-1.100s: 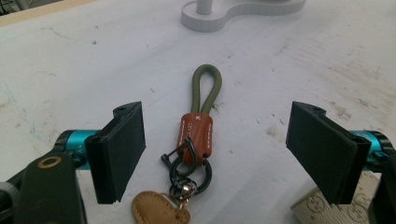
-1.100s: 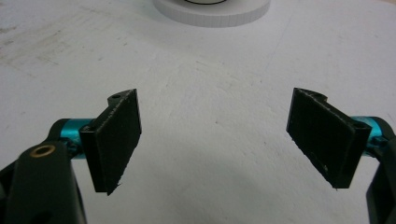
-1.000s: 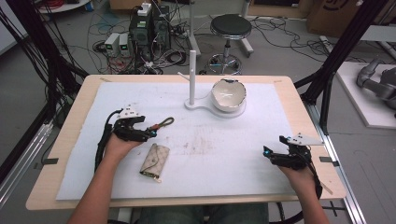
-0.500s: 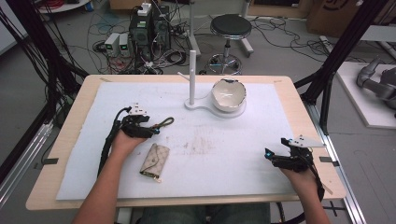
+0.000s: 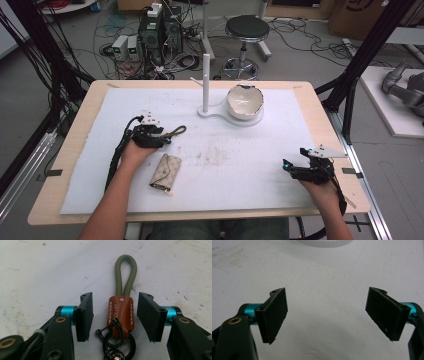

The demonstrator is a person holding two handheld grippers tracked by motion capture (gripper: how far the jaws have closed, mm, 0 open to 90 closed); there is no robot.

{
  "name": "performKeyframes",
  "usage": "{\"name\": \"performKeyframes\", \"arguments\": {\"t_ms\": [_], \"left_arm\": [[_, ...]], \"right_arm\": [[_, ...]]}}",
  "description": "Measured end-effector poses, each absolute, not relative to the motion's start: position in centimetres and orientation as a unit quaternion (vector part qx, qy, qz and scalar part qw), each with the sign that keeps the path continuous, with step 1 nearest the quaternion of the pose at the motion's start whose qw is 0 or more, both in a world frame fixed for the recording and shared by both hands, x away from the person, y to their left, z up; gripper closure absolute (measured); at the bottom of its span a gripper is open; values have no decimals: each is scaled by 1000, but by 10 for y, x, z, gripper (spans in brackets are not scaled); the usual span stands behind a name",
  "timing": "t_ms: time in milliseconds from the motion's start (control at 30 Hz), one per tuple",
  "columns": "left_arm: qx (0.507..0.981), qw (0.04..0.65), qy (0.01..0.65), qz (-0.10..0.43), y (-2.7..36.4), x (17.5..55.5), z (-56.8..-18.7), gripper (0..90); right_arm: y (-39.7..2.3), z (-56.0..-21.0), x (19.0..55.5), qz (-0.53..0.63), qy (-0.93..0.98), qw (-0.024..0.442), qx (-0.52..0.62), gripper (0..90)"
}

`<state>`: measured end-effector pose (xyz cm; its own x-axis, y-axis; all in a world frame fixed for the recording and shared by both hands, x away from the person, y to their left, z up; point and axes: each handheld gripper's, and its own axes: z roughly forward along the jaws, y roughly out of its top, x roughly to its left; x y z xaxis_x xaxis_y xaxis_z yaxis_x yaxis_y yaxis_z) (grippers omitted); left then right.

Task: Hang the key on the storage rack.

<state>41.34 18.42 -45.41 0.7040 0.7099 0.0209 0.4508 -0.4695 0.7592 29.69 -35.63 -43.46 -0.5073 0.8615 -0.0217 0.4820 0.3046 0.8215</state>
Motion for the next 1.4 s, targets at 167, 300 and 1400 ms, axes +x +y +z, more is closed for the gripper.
{"name": "performKeyframes", "arguments": {"t_ms": [167, 300, 1400], "left_arm": [[843, 385, 338, 164, 184, 413, -454, 570], [843, 390, 337, 158, 183, 412, -454, 620], [797, 479, 320, 181, 196, 397, -418, 711]], "right_arm": [[-356, -435, 297, 398, 771, 236, 437, 181], [-356, -435, 297, 398, 773, 235, 436, 181], [-350, -436, 302, 401, 776, 230, 428, 181]]}}
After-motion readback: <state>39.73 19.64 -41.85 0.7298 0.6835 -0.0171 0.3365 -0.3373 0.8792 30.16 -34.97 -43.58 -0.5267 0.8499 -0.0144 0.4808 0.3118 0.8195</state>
